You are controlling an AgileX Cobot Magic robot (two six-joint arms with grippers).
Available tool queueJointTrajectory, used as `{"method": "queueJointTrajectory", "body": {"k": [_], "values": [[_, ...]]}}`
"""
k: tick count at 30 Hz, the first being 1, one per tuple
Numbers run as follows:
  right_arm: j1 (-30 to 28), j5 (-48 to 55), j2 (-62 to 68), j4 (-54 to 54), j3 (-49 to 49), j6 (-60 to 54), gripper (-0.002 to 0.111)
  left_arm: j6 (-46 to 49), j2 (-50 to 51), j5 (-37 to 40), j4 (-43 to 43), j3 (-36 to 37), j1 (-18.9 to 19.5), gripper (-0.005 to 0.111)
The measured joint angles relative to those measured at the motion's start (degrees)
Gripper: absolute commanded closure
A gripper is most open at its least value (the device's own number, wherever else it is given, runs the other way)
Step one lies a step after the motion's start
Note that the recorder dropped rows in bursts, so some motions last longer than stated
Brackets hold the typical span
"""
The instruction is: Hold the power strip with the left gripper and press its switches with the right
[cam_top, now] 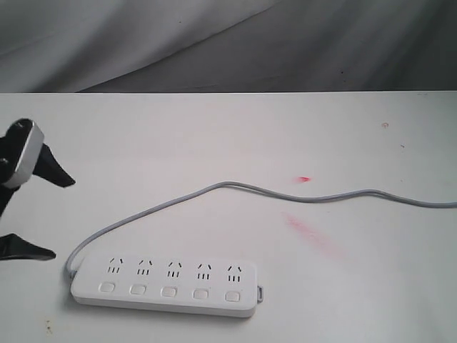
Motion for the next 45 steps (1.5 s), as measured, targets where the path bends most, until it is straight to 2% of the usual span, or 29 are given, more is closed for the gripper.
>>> {"method": "queueJointTrajectory", "body": {"k": [2, 4, 12, 15, 18, 21, 32, 36, 45], "values": [[0.0, 0.0, 0.0, 0.0, 0.0, 0.0, 0.108, 0.0, -4.6, 0.0, -1.1, 0.0, 0.0, 0.005], [0.0, 0.0, 0.0, 0.0, 0.0, 0.0, 0.108, 0.0, -8.4, 0.0, -2.3, 0.0, 0.0, 0.015], [0.0, 0.0, 0.0, 0.0, 0.0, 0.0, 0.108, -1.3, -21.6, 2.7, -5.3, 0.0, 0.0, 0.089], [0.0, 0.0, 0.0, 0.0, 0.0, 0.0, 0.108, -2.1, -25.7, 6.6, -5.3, 0.0, 0.0, 0.107], [0.0, 0.0, 0.0, 0.0, 0.0, 0.0, 0.108, -4.2, -30.2, 10.1, -5.3, 0.0, 0.0, 0.106], [0.0, 0.0, 0.0, 0.0, 0.0, 0.0, 0.108, -10.2, -34.6, 12.8, -5.6, 0.0, 0.0, 0.106], [0.0, 0.0, 0.0, 0.0, 0.0, 0.0, 0.108, -48.7, -50.4, 14.7, -18.5, 0.1, 0.0, 0.106], [0.0, 0.0, 0.0, 0.0, 0.0, 0.0, 0.108, -52.7, -54.8, 14.8, -23.3, 0.1, 0.0, 0.106], [0.0, 0.0, 0.0, 0.0, 0.0, 0.0, 0.108, -57.8, -61.2, 13.1, -24.6, 0.1, 0.0, 0.106]]}}
